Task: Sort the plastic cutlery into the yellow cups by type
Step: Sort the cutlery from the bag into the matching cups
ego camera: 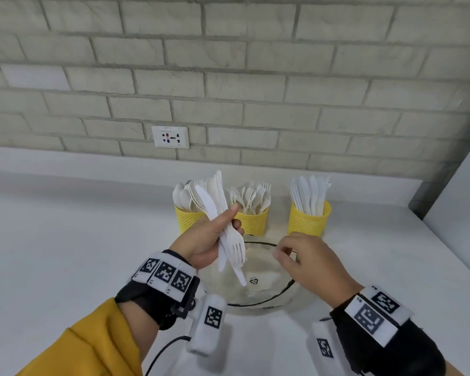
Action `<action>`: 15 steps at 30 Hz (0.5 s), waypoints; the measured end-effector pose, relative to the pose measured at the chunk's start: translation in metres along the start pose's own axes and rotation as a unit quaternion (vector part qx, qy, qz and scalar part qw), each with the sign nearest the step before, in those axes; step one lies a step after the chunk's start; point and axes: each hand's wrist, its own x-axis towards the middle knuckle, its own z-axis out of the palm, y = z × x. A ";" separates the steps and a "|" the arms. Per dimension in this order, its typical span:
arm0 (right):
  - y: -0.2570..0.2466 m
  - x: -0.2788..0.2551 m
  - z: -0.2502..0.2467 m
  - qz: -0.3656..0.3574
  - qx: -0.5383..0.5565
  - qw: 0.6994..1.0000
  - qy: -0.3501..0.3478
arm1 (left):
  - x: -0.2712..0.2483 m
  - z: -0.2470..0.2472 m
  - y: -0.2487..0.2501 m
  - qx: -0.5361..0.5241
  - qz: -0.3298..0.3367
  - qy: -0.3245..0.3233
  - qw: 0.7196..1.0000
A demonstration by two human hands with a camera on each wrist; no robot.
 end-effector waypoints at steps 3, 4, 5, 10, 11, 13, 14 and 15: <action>-0.021 0.008 -0.014 -0.075 0.114 0.981 0.134 | -0.003 0.006 -0.004 -0.001 -0.006 0.012 1.000; -0.029 0.008 -0.017 -0.100 0.146 0.973 0.148 | -0.004 0.009 -0.006 0.001 -0.009 0.013 1.000; -0.036 0.008 -0.018 -0.123 0.171 0.967 0.146 | -0.004 0.010 -0.007 0.007 -0.008 0.014 1.000; -0.047 0.008 -0.002 -0.175 0.080 0.981 0.024 | -0.007 0.018 -0.011 -0.047 0.004 -0.017 0.999; -0.045 0.010 0.004 -0.167 0.037 0.985 0.026 | -0.008 0.020 -0.010 -0.065 0.003 -0.027 0.998; -0.041 0.012 0.010 -0.136 -0.010 0.989 0.062 | -0.008 0.022 -0.011 -0.076 0.006 -0.046 0.996; -0.040 0.014 0.012 -0.119 -0.024 0.989 0.082 | -0.008 0.023 -0.012 -0.073 0.012 -0.053 0.996; -0.041 0.015 0.012 -0.106 -0.035 0.989 0.097 | -0.008 0.025 -0.012 -0.071 0.019 -0.055 0.996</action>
